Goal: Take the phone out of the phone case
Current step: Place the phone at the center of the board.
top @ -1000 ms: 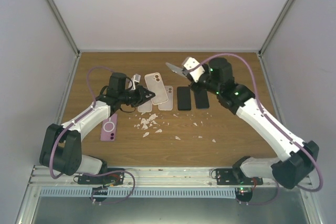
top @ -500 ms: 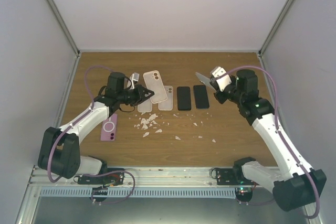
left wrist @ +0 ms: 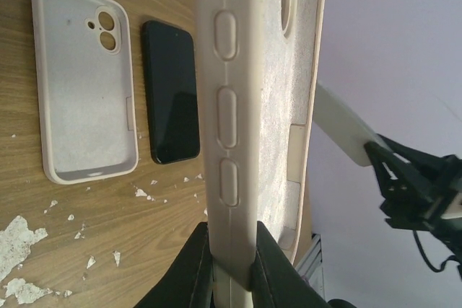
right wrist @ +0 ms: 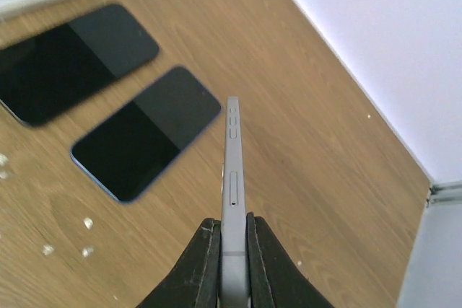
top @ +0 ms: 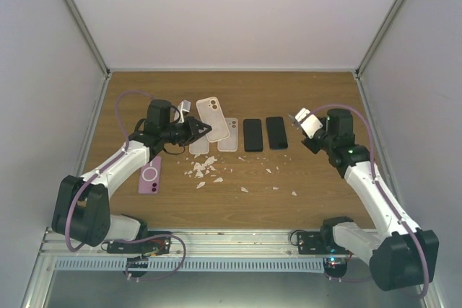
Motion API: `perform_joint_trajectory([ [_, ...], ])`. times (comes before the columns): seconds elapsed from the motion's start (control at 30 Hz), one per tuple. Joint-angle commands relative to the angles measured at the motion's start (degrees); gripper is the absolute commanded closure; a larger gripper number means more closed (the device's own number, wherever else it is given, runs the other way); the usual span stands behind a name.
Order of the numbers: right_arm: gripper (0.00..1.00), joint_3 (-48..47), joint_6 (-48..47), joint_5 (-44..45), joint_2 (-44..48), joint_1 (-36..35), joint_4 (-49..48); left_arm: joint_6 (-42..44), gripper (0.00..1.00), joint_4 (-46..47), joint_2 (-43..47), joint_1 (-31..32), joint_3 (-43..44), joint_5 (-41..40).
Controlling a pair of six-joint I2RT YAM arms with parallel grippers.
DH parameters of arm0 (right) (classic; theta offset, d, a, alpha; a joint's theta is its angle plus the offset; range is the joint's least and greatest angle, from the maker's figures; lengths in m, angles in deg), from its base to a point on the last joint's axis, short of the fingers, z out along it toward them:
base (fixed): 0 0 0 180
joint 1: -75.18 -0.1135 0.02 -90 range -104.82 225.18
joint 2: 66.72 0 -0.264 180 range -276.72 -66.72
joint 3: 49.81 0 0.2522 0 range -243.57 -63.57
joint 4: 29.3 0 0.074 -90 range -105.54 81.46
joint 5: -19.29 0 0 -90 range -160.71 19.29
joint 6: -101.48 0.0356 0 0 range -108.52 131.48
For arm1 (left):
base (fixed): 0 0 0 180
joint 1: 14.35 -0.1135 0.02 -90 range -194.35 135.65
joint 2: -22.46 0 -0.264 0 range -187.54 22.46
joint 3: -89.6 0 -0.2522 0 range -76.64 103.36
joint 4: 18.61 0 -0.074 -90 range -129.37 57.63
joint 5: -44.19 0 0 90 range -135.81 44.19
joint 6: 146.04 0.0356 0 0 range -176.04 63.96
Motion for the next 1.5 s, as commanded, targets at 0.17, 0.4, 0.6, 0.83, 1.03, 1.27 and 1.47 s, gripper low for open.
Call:
perform_joint_trajectory([
  [0.17,1.00,9.7,-14.9,10.8,-2.0,0.3,-20.4,-1.1,1.00,4.5,0.2,-0.3,-0.1,0.9],
  [0.4,0.99,16.7,-22.8,13.3,-4.1,-1.1,-34.2,-1.5,1.00,5.0,-0.1,-0.3,-0.3,1.1],
  [0.6,1.00,19.4,-26.6,14.3,-7.9,-2.4,-43.0,-1.7,1.00,5.1,-0.2,-0.3,-0.3,1.1],
  [0.83,0.99,20.8,-29.2,15.4,-15.1,-3.4,-49.4,-1.7,1.00,5.1,0.0,-0.2,-0.4,1.1],
  [1.03,0.92,21.5,-29.3,15.6,-18.9,-3.9,-50.9,-1.4,1.00,5.0,0.1,-0.4,-0.5,1.2],
  [1.27,0.72,20.9,-28.6,13.6,-19.2,-4.0,-45.9,-1.7,1.00,5.1,-0.5,-0.4,-0.4,1.2],
  [1.47,0.64,20.5,-27.6,12.5,-18.8,-4.0,-43.0,-1.8,1.00,5.1,-0.6,-0.3,-0.2,1.2],
])
